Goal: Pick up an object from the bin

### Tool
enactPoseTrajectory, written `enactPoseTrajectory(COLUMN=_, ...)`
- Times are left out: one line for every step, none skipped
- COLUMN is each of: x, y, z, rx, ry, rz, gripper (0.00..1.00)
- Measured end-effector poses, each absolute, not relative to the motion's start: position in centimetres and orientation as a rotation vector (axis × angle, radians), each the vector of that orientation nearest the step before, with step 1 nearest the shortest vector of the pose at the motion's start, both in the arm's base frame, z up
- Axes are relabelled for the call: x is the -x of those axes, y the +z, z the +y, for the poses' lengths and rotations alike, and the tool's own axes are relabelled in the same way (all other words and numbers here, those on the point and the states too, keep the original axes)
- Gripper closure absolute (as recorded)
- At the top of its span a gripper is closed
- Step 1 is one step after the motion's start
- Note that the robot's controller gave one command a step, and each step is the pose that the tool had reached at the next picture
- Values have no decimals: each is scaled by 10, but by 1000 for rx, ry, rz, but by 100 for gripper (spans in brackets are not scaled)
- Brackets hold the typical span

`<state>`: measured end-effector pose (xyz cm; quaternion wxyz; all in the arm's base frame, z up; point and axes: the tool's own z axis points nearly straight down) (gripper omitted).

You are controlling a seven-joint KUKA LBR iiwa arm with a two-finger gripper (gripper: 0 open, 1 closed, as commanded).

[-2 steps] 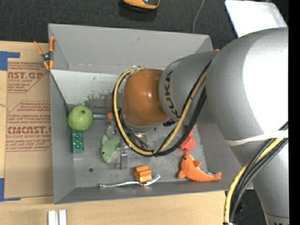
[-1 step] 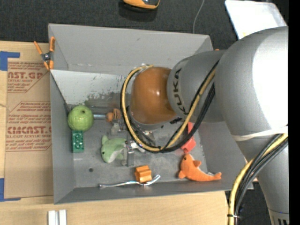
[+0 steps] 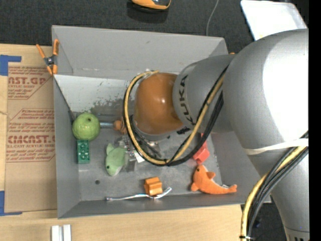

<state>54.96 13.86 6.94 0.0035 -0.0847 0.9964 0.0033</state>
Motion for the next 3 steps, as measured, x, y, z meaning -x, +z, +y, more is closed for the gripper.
enactPoseTrajectory(x=-550, y=69, z=139, rx=266, ry=10, rz=3123, gripper=100)
enactPoseTrajectory(x=-548, y=82, z=138, rx=266, ry=10, rz=3127, gripper=100)
enactPoseTrajectory(x=-547, y=128, z=138, rx=268, ry=8, rz=3132, gripper=100)
